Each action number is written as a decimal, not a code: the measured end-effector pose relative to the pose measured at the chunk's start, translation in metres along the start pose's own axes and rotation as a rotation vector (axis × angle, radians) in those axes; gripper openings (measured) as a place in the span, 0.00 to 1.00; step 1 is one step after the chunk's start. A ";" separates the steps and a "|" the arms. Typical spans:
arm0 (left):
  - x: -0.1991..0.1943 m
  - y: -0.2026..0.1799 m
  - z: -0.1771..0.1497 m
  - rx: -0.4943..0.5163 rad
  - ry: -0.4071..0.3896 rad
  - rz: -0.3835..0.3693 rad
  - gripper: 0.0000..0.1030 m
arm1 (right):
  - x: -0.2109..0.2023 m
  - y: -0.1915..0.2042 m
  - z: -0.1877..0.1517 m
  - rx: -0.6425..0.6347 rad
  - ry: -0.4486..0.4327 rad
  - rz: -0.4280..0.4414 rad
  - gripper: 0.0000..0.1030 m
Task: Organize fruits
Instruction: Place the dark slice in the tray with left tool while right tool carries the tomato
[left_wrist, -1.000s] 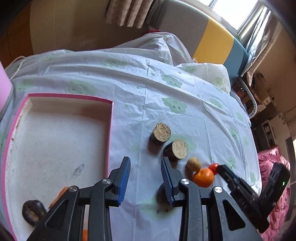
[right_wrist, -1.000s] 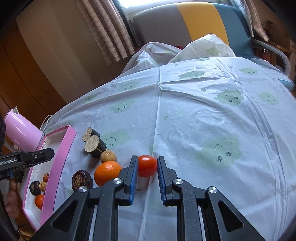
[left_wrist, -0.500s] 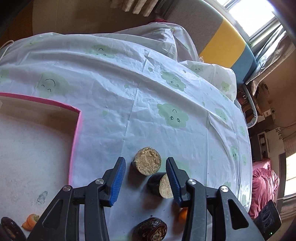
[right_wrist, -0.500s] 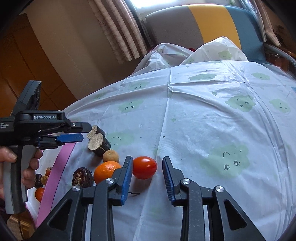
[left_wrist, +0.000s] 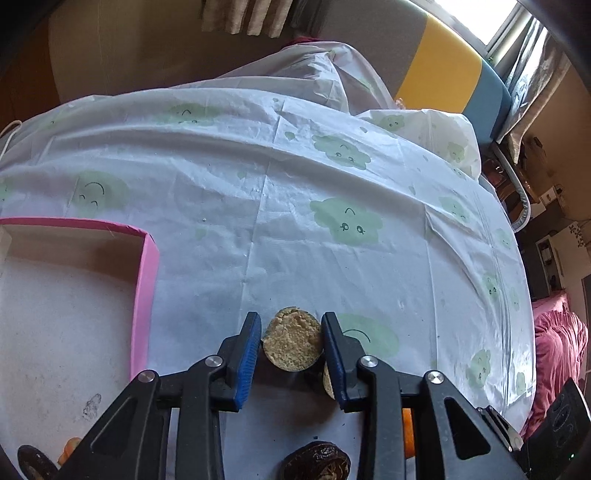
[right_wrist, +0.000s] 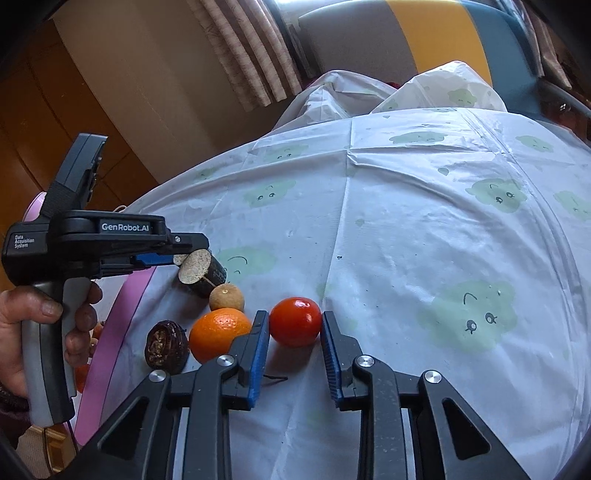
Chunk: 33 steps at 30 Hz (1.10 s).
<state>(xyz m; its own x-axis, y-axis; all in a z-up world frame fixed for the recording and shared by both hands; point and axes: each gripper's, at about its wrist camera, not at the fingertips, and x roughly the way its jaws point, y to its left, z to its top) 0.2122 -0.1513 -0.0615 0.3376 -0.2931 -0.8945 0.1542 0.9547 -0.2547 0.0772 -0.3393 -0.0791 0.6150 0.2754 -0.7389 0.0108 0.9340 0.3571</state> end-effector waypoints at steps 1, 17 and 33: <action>-0.007 -0.001 -0.001 0.016 -0.019 0.007 0.33 | 0.000 0.000 0.000 0.003 0.002 0.000 0.27; -0.117 0.102 -0.032 -0.028 -0.195 0.079 0.33 | 0.008 0.014 0.000 -0.023 -0.004 -0.120 0.27; -0.091 0.166 -0.077 -0.135 -0.119 0.133 0.44 | 0.013 0.030 0.001 -0.071 0.014 -0.260 0.27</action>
<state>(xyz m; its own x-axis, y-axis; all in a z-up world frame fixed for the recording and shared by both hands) 0.1356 0.0381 -0.0508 0.4547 -0.1608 -0.8760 -0.0219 0.9812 -0.1915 0.0867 -0.3075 -0.0775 0.5877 0.0272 -0.8087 0.1109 0.9873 0.1137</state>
